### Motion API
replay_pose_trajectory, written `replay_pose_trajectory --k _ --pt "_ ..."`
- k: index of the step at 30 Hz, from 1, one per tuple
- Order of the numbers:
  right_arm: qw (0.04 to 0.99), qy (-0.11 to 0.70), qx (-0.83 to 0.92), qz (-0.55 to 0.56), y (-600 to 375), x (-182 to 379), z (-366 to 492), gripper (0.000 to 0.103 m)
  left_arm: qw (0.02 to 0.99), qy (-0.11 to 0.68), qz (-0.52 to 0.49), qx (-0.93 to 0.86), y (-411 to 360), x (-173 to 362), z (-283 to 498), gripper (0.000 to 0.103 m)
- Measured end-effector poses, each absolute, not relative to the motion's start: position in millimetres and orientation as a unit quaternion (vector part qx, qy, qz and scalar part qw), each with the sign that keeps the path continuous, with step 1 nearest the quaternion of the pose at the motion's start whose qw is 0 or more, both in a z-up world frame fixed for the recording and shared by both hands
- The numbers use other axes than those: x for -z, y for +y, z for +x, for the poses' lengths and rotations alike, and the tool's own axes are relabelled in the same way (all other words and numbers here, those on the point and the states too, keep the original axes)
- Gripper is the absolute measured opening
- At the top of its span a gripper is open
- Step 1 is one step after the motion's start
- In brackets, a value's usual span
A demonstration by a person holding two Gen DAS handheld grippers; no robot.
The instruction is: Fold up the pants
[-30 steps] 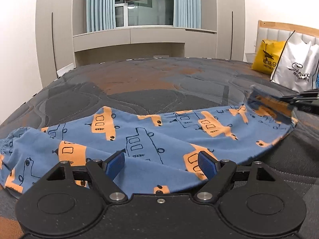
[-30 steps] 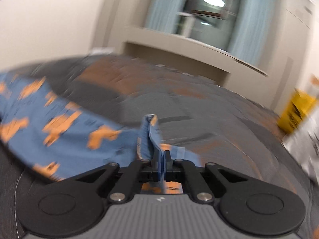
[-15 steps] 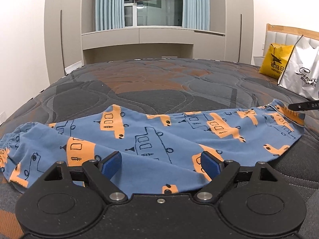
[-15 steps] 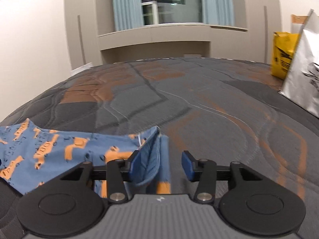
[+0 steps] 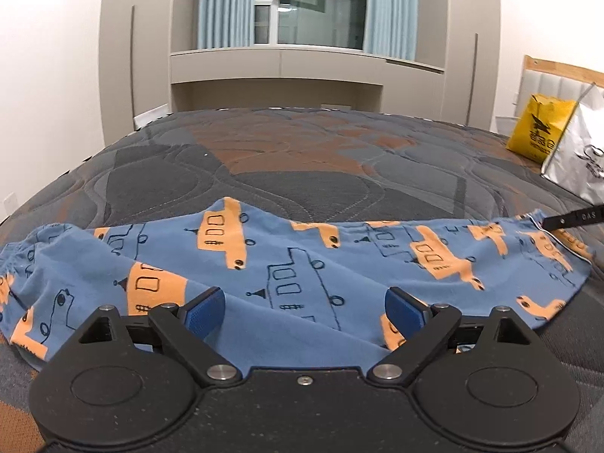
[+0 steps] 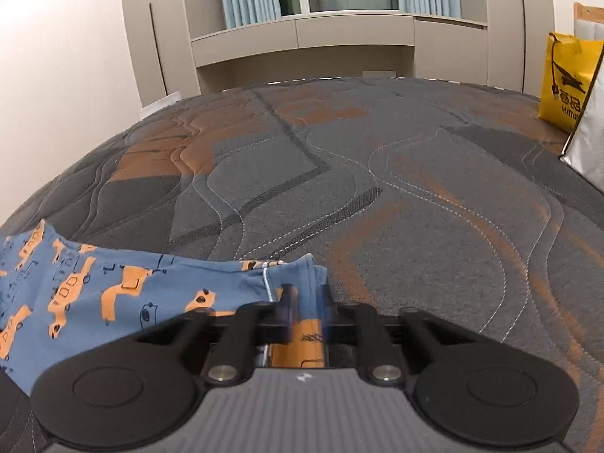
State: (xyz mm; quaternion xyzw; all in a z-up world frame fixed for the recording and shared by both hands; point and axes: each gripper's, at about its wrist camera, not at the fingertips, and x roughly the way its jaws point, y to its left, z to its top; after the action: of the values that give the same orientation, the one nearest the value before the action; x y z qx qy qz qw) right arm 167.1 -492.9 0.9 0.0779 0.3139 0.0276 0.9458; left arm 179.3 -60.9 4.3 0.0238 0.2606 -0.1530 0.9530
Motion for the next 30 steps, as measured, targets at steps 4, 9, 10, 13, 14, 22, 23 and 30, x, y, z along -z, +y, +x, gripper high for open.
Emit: replay_pose_trajectory --k 4,9,10,13,14,22,23,30 --pt "0.952 0.295 -0.012 0.079 -495 -2 169 0.006 0.959 0.251 0.014 0.132 -50 -8 180 0.095" --pt "0.957 0.287 -0.004 0.028 -476 -15 165 0.062 0.970 0.222 0.018 0.098 -22 -18 170 0.101" --pt "0.961 0.275 -0.020 0.016 -468 -20 163 0.070 0.972 0.218 0.024 0.087 -14 -20 169 0.101" --pt "0.959 0.262 -0.107 -0.002 -441 -31 169 0.087 0.973 0.220 0.041 0.057 7 -31 180 0.101" --pt "0.955 0.263 -0.139 -0.010 -431 -32 175 0.089 0.973 0.220 0.045 0.053 10 -36 187 0.101" --pt "0.908 0.308 -0.274 -0.080 -363 -26 227 0.045 0.948 0.221 0.079 0.212 -15 -60 272 0.097" --pt "0.903 0.314 -0.281 -0.085 -361 -25 231 0.045 0.942 0.229 0.094 0.229 -23 -57 281 0.095" --pt "0.871 0.347 -0.327 -0.117 -345 -17 260 0.044 0.912 0.285 0.143 0.257 -40 -32 331 0.087"
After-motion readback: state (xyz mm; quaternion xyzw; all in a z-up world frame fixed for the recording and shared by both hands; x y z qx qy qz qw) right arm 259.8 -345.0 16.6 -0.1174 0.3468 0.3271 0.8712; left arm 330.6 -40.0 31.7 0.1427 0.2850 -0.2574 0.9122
